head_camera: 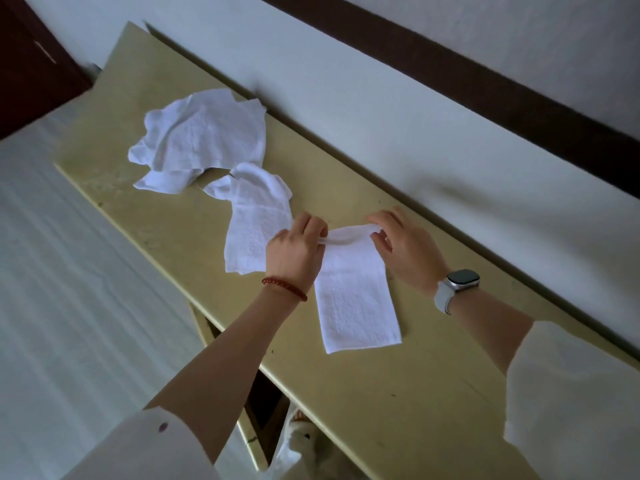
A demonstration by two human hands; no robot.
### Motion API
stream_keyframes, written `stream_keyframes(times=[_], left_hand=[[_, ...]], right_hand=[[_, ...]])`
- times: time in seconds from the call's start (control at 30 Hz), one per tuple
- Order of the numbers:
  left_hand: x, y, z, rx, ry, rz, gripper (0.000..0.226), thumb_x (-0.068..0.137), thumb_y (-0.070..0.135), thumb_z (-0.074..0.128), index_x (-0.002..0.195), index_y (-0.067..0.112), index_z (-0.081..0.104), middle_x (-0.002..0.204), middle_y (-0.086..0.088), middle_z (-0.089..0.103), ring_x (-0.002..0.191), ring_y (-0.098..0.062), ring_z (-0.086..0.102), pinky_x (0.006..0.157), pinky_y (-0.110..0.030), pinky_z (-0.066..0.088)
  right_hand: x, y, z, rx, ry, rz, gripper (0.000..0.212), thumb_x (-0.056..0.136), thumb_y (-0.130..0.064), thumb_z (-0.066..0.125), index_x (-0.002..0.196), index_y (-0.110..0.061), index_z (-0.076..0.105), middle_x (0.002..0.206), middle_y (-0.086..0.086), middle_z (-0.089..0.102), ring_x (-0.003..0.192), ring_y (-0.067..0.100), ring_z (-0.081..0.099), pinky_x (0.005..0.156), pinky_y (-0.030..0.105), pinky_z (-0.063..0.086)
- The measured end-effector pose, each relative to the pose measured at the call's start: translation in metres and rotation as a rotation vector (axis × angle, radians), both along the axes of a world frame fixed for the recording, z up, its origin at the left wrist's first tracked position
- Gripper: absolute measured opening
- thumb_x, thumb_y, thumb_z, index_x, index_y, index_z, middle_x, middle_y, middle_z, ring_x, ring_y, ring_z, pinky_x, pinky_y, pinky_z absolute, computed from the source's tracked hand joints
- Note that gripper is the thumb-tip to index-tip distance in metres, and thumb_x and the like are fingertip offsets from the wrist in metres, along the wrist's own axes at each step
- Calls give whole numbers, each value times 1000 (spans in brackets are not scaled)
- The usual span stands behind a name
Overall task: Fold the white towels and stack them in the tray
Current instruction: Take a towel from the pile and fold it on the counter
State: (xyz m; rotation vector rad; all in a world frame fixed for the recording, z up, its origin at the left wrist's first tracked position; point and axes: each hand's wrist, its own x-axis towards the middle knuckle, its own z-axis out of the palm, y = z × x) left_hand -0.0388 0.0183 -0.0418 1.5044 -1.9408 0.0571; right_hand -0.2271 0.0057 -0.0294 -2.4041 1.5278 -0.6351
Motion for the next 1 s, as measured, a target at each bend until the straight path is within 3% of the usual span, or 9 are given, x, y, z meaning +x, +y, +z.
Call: stream_keyframes(times=[0.1,0.2,0.33,0.47,0.57,0.7,0.83,0.9,1.0], left_hand=[[0,21,-8,30,69,-70,11,75,8,39,78,19,40,70,-1,57,35,-17,42,33,-14,29],[3,45,-21,116,131,-108,10,76,12,40,80,21,38,83,5,48,41,-20,51,33,-20,38],[3,78,-41,215,205,-213,6,80,22,49,83,21,44,94,9,44,52,-19,59,41,-30,48],[0,100,-61,293,241,-271,9,80,26,52,84,21,47,94,10,44,59,-19,59,49,-32,53],[-1,112,-72,309,208,-289,8,80,25,52,85,23,46,94,10,44,65,-20,60,49,-34,53],[-3,122,-74,242,87,-285,6,79,24,52,84,23,49,88,8,51,75,-10,51,43,-28,50],[-2,126,-71,216,21,-269,7,78,20,54,75,15,59,78,1,61,71,-12,53,37,-24,44],[-1,127,-72,208,16,-277,1,78,17,55,77,17,54,78,1,61,67,-15,57,38,-23,43],[1,129,-76,176,-4,-280,15,75,12,62,79,20,50,77,1,62,68,-17,57,39,-24,44]], right_hand=[[-8,20,-2,-38,-25,0,27,89,-18,44,106,-3,59,99,12,59,59,27,59,48,33,48],[-17,46,-10,-73,-16,22,30,88,-21,39,99,-6,63,97,8,62,60,25,61,44,30,48],[-25,76,-34,-59,-23,12,23,85,-20,45,89,-14,66,96,-8,53,60,16,59,40,23,44],[-31,97,-54,9,-25,-8,23,84,-20,45,88,-17,67,94,-5,59,68,13,53,40,24,43],[-35,107,-62,32,-15,11,24,83,-19,44,87,-14,67,92,2,63,58,17,57,40,25,43],[-40,116,-68,55,-29,27,19,83,-18,45,87,-13,63,96,-1,59,53,20,56,39,25,40],[-43,121,-68,41,12,65,15,85,-21,45,87,-14,59,98,-6,51,50,17,54,37,21,34],[-43,123,-69,31,49,78,15,86,-21,45,84,-14,58,94,-3,56,47,18,50,35,20,29],[-43,125,-70,30,102,87,17,85,-20,45,82,-14,59,91,0,60,46,17,47,34,21,26]])
